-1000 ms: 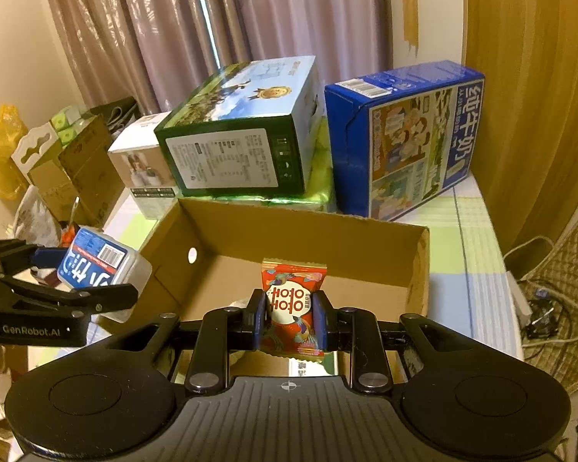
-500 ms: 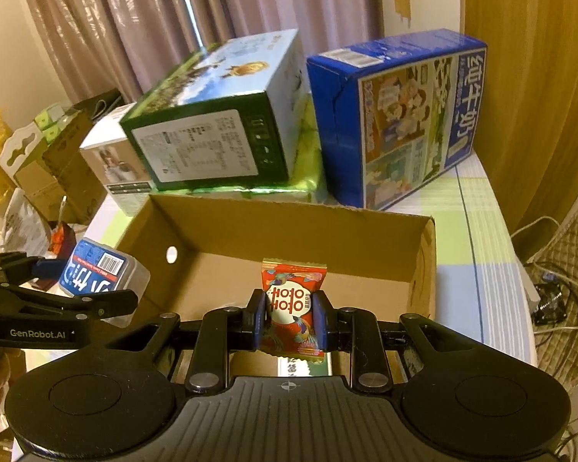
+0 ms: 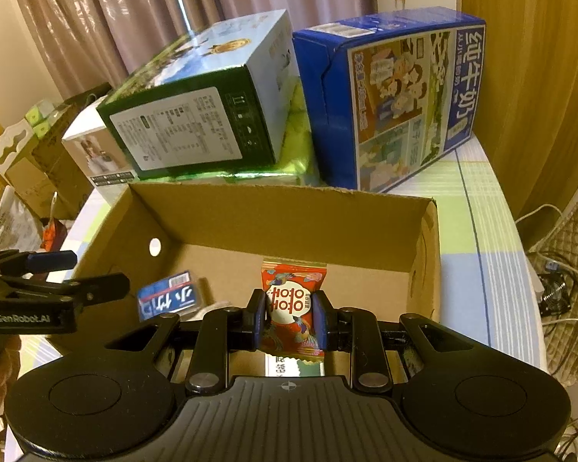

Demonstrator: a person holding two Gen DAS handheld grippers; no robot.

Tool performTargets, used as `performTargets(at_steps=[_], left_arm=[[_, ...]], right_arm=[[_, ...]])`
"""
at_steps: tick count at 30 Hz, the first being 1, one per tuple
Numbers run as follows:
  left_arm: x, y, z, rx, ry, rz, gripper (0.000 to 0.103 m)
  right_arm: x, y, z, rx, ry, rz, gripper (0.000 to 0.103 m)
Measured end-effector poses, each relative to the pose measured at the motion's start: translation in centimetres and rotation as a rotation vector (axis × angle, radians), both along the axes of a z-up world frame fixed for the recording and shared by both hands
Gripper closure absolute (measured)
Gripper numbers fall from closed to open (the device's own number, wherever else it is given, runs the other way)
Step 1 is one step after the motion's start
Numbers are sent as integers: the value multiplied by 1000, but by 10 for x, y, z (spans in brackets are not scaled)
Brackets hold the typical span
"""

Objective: Organize objects
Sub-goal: 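Open both grippers to drop the blue box and red packet inside, then withdraw both tools from the cardboard box back toward the table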

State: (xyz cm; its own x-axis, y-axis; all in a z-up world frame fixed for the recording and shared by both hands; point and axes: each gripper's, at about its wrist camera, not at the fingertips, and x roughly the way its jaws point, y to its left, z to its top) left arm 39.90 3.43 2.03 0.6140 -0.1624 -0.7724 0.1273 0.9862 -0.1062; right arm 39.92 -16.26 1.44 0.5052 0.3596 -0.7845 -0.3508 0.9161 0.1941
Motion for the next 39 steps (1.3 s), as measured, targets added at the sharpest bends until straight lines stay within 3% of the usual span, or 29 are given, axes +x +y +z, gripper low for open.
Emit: performTargets(at_steps=[9, 11, 12, 13, 14, 39], left_arm=[[-3, 0, 3, 6, -8, -1, 9], [-4, -1, 4, 5, -11, -2, 10], [-5, -1, 5, 1, -12, -3, 10], [-5, -1, 6, -4, -13, -3, 10], [-6, -1, 7, -7, -16, -3, 10], [-32, 1, 37, 11, -43, 4, 10]], right_arm=[[0, -2, 0, -9, -15, -1, 80], [-2, -3, 2, -33, -73, -8, 80], [-3, -4, 3, -47, -103, -10, 69], [-3, -6, 4, -54, -116, -19, 48], [-3, -10, 5, -40, -124, -30, 42], [-32, -27, 31, -22, -127, -18, 41]])
